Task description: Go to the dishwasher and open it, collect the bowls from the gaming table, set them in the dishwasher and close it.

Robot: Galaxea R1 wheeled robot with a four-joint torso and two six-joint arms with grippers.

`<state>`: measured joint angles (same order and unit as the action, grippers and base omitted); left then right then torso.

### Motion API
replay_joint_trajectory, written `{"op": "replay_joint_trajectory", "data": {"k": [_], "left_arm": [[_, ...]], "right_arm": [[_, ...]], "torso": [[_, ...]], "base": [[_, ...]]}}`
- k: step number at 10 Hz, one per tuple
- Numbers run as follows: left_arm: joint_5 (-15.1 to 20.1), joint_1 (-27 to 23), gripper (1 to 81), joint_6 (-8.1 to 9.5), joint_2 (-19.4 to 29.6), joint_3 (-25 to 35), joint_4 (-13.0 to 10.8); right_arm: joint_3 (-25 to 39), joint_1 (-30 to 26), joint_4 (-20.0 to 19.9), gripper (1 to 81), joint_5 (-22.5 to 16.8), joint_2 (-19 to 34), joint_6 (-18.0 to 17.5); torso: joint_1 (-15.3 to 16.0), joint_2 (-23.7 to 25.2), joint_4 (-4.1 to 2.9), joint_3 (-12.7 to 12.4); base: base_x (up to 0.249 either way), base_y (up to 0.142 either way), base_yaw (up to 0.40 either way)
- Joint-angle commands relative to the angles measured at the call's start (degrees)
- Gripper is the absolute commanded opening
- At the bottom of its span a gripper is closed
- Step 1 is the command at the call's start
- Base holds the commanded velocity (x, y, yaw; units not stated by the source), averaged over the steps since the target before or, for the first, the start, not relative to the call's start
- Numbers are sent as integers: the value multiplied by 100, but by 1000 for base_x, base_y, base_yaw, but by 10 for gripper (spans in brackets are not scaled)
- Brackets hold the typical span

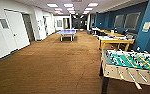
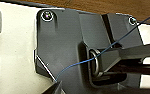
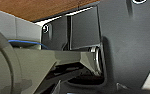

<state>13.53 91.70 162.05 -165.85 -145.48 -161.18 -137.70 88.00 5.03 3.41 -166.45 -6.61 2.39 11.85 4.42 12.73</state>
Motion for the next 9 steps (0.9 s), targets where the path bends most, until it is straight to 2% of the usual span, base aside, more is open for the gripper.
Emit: {"op": "replay_joint_trajectory", "data": {"k": [1,9], "left_arm": [[440,-297,811,295,78,28,-382],[440,-297,811,295,61,37,-382]], "right_arm": [[69,-366,68,811,-236,-22,19],[61,-349,50,811,-236,-31,19]], "torso": [[0,0,0,0],[-4,2,0,-2]], "base": [[196,0,0],[227,0,0]]}}
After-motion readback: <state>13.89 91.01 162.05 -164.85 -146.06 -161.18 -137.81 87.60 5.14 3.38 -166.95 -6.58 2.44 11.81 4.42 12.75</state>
